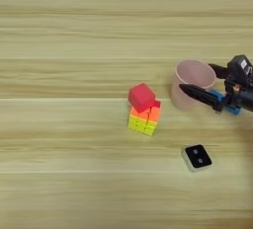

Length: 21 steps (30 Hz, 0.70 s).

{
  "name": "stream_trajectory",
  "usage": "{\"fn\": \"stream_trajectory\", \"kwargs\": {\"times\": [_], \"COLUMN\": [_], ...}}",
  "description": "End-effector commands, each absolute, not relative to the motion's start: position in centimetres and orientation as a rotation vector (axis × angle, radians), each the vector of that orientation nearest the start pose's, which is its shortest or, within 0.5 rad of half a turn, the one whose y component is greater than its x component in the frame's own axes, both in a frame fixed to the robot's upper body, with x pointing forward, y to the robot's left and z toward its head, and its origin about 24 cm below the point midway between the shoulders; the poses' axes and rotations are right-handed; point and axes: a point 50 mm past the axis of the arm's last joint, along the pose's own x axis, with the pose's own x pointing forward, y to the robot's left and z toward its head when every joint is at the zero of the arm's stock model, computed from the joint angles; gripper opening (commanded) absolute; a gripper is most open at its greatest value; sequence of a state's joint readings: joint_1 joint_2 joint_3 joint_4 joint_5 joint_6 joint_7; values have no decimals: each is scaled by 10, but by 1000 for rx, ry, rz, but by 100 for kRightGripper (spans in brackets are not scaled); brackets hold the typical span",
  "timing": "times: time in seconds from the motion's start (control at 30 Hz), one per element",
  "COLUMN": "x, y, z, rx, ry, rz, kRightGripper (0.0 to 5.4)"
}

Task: Move the objects on the table

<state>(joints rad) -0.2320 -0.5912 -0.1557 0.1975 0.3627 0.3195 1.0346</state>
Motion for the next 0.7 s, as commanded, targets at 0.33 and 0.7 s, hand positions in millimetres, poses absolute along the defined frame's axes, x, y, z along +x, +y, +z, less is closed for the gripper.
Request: {"fn": "stream_trajectory", "kwargs": {"times": [0.33, 0.7], "x": [285, 288], "y": [-254, -255], "z": [132, 145], "rx": [-138, -155], "ry": [80, 30], "rz": [795, 783], "kRightGripper": [539, 539]}}
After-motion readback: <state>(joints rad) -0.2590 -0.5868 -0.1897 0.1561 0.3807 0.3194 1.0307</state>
